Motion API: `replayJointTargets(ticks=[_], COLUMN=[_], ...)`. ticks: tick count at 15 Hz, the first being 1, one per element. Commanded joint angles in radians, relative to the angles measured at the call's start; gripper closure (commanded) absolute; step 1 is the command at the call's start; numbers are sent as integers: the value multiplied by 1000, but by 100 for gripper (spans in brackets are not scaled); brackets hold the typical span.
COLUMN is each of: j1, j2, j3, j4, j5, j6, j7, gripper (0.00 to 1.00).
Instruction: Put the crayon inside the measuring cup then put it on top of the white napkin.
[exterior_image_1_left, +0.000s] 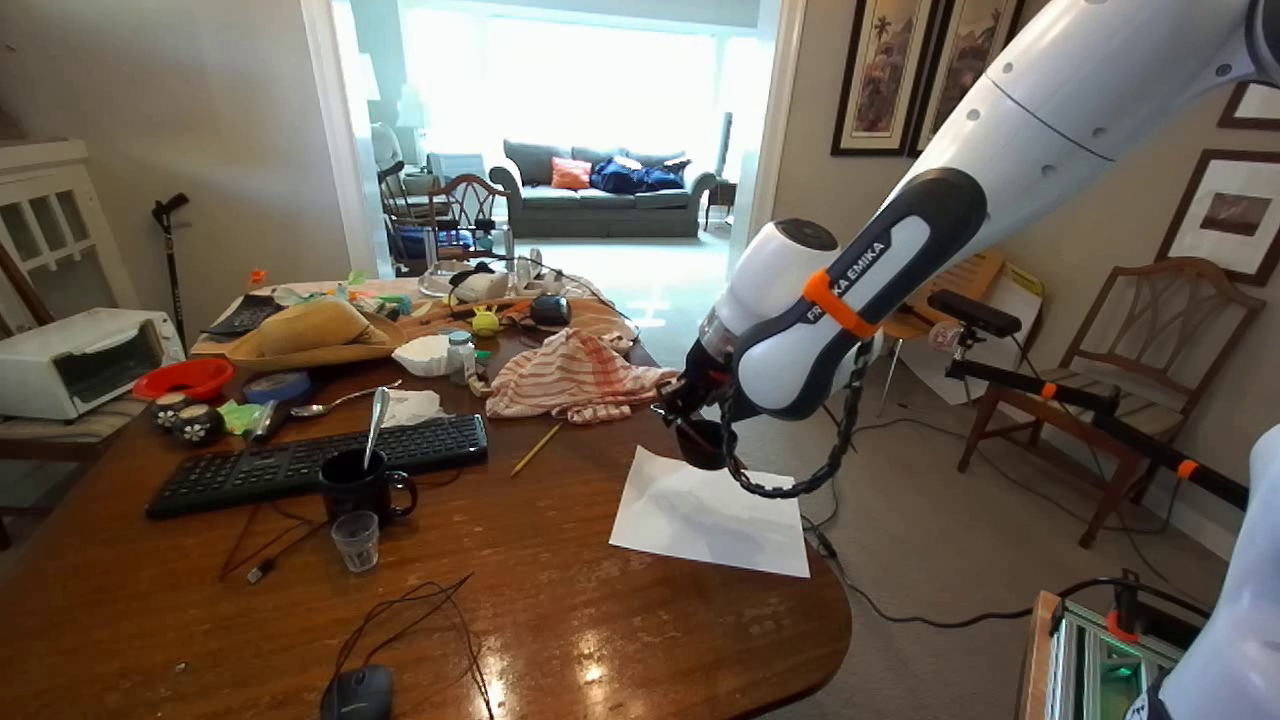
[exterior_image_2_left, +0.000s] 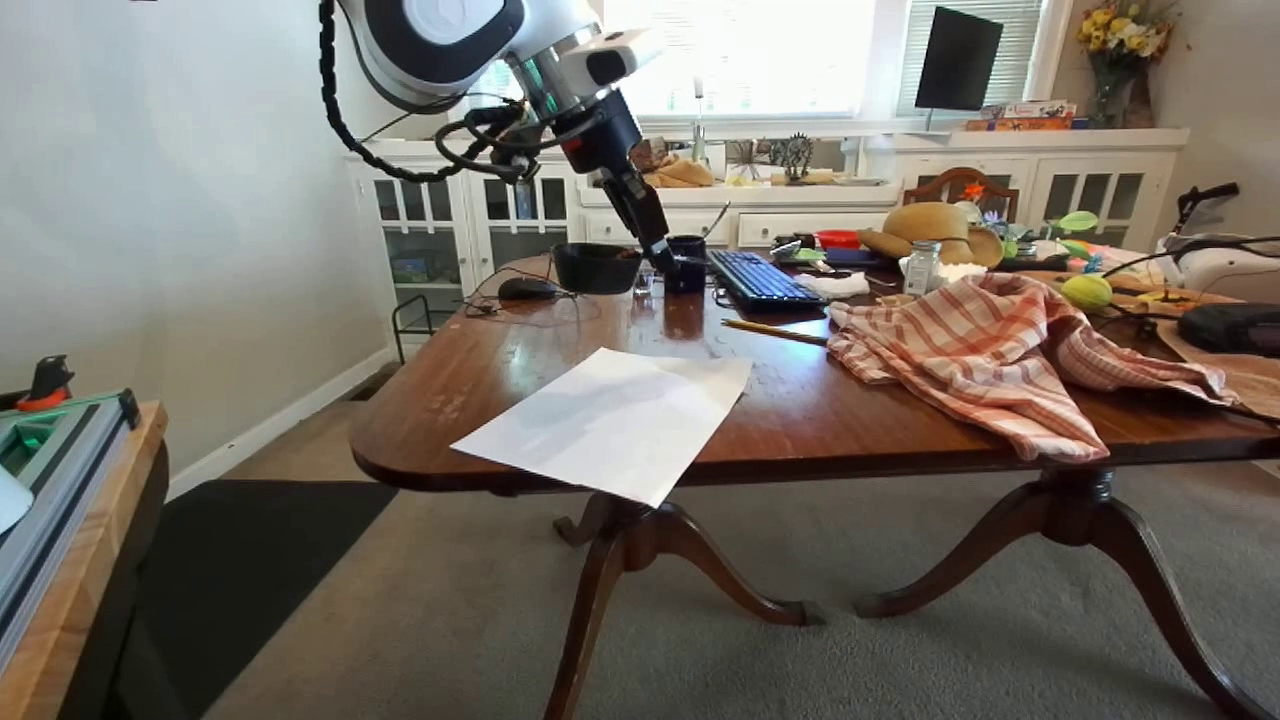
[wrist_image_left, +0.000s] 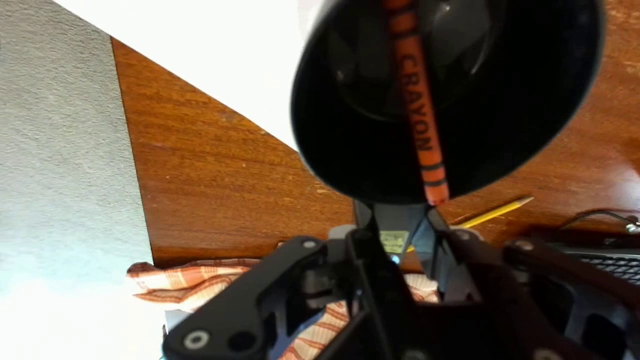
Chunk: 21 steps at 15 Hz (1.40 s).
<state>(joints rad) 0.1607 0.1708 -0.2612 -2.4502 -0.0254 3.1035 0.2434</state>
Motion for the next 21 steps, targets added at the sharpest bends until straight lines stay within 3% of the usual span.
replayJointTargets(ticks=[1,5,10,21], j1=[-79,-137,-273,-412], j2=[26,67,138,262], j3=[69,130,236,323], j4=[-39,-66,-76,-53], j5=[48,70,5,-48], j6=[68,176,264,368], j7=[-30,-54,-26,-61], gripper=[94,94,94,94])
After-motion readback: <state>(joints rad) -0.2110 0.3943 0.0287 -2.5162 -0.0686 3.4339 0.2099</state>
